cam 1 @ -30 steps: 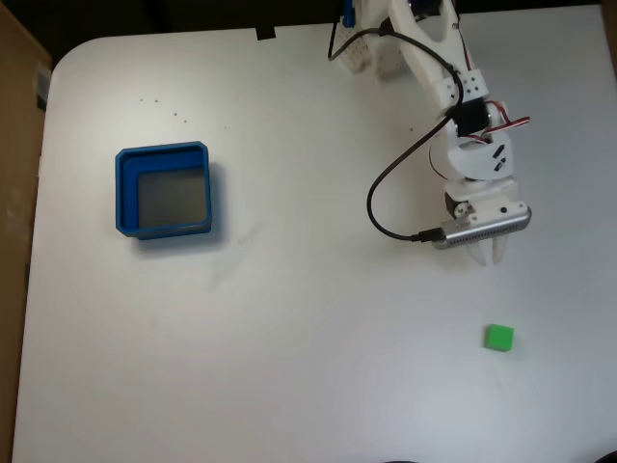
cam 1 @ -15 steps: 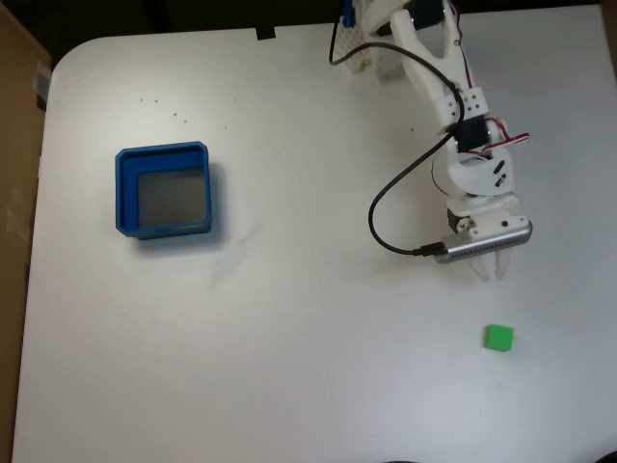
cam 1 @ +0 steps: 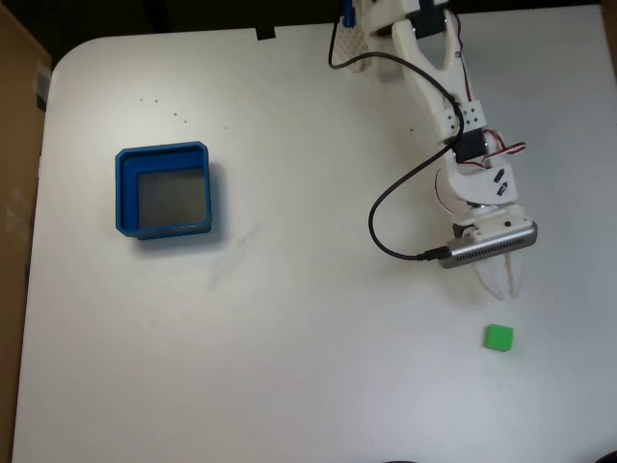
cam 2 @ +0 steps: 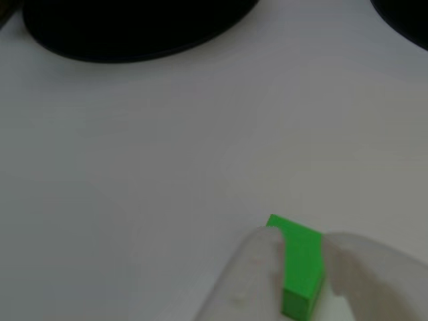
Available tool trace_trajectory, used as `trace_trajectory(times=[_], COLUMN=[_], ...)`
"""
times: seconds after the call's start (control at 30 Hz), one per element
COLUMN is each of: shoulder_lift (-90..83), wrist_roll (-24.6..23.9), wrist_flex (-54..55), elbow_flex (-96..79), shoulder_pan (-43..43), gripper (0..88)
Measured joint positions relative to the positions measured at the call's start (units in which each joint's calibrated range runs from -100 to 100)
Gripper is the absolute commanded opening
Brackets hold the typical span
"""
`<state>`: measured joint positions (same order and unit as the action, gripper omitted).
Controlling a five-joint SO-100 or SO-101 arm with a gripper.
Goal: Pick up green cube and drop it in the blue box
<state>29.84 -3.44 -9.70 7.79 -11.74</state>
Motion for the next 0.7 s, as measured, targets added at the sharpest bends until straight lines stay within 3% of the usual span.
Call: trace_trajectory(times=[0.2, 0.7], shoulder_lift=[3.4, 3.8], wrist_roll=[0.0, 0.0], wrist_flex=[5.8, 8.1], elbow_flex=[0.0, 0.0], shoulder_pan=[0.0, 0.1], gripper=[1.0, 0.9])
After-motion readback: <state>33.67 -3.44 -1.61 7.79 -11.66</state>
